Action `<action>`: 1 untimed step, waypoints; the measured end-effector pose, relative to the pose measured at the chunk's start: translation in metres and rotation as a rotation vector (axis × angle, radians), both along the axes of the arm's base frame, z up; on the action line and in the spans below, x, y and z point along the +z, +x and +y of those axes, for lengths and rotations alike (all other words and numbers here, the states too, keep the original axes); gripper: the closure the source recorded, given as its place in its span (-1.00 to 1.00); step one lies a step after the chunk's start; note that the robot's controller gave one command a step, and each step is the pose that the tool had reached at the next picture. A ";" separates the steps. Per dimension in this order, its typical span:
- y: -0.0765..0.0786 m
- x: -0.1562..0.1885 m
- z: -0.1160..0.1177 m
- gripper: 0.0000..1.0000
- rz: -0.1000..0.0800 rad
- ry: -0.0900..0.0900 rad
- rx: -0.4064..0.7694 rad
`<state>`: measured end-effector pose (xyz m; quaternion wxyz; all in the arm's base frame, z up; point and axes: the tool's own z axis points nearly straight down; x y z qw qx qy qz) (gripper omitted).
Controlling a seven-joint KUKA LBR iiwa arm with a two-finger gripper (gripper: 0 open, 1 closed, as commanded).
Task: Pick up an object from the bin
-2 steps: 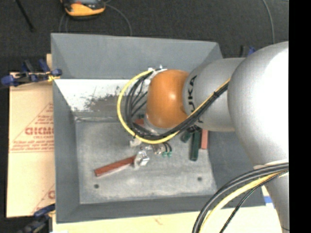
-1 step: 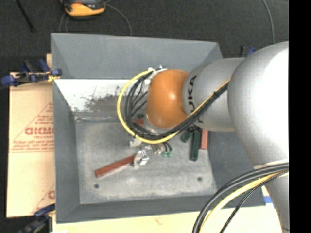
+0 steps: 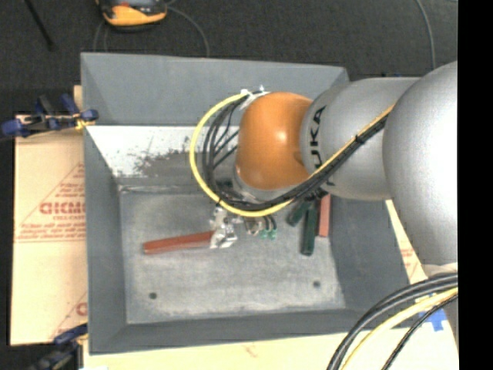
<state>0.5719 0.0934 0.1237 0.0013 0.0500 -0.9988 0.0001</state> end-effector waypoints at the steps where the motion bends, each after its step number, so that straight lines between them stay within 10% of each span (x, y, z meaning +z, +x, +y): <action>1: 0.009 0.096 0.032 1.00 -0.006 0.001 -0.081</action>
Offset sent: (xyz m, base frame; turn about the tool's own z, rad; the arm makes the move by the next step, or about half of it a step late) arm 0.0000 0.0000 0.0000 0.0000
